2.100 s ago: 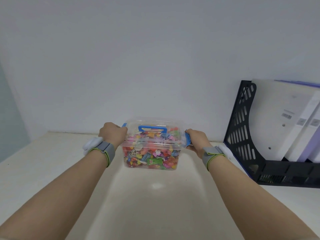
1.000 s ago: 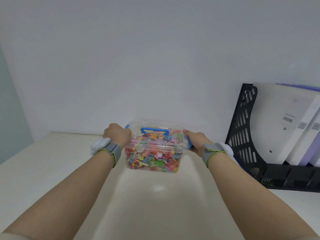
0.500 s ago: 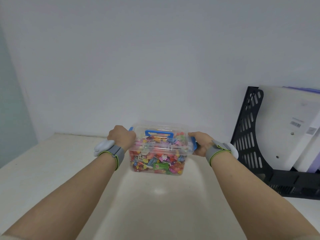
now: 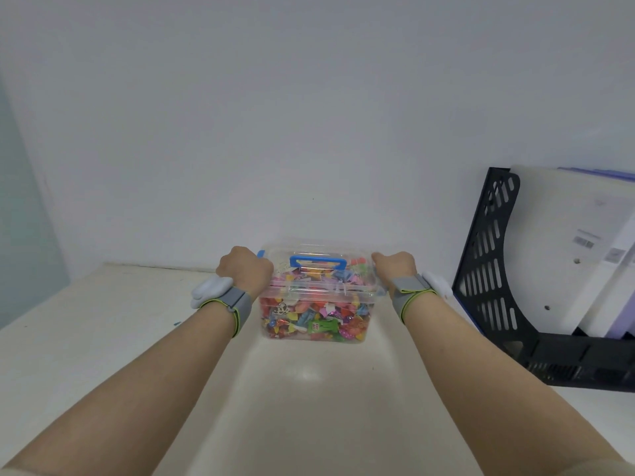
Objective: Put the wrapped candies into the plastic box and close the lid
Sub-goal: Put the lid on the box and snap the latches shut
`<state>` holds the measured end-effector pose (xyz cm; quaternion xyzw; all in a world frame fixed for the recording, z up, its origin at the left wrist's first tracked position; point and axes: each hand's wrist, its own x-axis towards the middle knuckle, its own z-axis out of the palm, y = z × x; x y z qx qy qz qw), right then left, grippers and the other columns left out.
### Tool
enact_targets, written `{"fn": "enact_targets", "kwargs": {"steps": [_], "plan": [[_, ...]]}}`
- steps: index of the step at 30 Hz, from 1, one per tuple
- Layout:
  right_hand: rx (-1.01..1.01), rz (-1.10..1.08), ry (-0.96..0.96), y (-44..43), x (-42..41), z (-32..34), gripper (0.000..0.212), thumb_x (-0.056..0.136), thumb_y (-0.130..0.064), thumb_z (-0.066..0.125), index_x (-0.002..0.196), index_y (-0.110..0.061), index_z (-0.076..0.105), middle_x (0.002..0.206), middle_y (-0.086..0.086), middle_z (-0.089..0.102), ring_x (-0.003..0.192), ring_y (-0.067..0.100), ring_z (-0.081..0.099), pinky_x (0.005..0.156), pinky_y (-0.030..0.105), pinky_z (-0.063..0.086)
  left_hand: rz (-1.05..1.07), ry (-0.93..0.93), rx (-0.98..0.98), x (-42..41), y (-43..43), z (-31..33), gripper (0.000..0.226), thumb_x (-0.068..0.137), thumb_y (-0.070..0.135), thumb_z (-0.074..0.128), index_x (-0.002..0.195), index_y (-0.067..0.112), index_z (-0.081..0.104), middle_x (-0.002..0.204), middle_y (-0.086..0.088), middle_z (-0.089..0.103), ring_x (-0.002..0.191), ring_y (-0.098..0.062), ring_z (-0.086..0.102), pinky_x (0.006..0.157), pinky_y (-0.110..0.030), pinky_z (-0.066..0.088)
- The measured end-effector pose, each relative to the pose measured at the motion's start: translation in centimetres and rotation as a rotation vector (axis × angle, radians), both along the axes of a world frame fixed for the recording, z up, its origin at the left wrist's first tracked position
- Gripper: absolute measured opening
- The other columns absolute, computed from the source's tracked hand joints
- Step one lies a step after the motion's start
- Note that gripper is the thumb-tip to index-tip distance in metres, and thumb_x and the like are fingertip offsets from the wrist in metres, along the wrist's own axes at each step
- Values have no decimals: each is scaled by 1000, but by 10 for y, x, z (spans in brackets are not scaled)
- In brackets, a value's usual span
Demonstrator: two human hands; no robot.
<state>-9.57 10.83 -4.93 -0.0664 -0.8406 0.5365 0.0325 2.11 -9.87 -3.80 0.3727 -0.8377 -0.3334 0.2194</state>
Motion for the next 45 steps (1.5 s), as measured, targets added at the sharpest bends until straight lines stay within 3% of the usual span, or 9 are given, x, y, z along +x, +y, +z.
{"fn": "enact_targets", "kwargs": {"steps": [3, 6, 10, 16, 20, 27, 32, 37, 45], "plan": [[-35, 54, 37, 3, 0, 0, 40, 97, -22, 31, 111, 6, 57, 96, 19, 48, 86, 31, 44, 74, 31, 35, 0, -6, -12, -2, 5, 1, 11, 92, 12, 56, 83, 5, 58, 107, -18, 71, 103, -33, 67, 72, -29, 38], [-107, 124, 18, 5, 0, 3, 46, 96, -25, 41, 128, 8, 50, 116, 28, 56, 102, 43, 56, 82, 40, 45, -6, -17, -23, -4, 7, -1, 12, 92, 12, 56, 87, 4, 64, 106, -18, 71, 102, -33, 67, 72, -29, 38], [19, 221, -32, 8, 7, 5, 42, 88, -26, 61, 115, 7, 59, 81, 12, 55, 61, 22, 50, 52, 26, 40, -37, -17, -45, -8, 9, -4, 16, 92, 13, 55, 87, 3, 66, 105, -19, 72, 100, -35, 67, 70, -30, 40], [188, 212, 34, 12, 8, 3, 36, 91, -19, 53, 115, 8, 61, 88, 12, 54, 79, 23, 49, 53, 25, 38, -110, 2, -46, -3, 13, -5, 20, 92, 17, 53, 79, 3, 59, 95, -20, 71, 93, -36, 67, 64, -30, 40], [327, 149, 47, 19, 8, 7, 35, 93, -17, 50, 116, 7, 60, 103, 23, 62, 95, 35, 60, 69, 29, 37, -165, 16, -19, -2, 21, -2, 23, 92, 21, 53, 77, 4, 56, 79, -14, 59, 74, -31, 57, 53, -27, 33], [710, 39, 185, 40, 14, 6, 26, 91, -13, 43, 104, -2, 62, 108, 21, 63, 100, 38, 60, 72, 38, 44, -341, 20, 47, -12, 60, 0, 32, 88, 22, 56, 97, -4, 73, 96, -18, 74, 87, -34, 72, 83, -39, 58], [627, 80, 486, 63, 23, -6, 59, 95, -55, 27, 130, -13, 48, 129, 9, 55, 115, 32, 53, 95, 42, 42, -349, 58, 64, -28, 88, -1, 29, 85, 22, 58, 92, -1, 75, 92, -18, 75, 85, -35, 73, 84, -41, 59], [841, 183, 488, 85, 14, -17, 65, 86, -68, 24, 115, -26, 65, 116, 1, 64, 107, 24, 57, 76, 33, 36, -400, 74, 33, -48, 122, -2, 25, 85, 22, 59, 89, 3, 74, 92, -18, 75, 84, -37, 72, 82, -40, 59], [836, 115, 494, 112, -2, -15, 57, 95, -59, 22, 115, -28, 66, 118, -1, 65, 108, 23, 58, 83, 34, 45, -453, 53, -74, -76, 150, -6, 36, 92, 33, 54, 97, 4, 74, 95, -15, 75, 87, -35, 72, 85, -39, 56]]}}
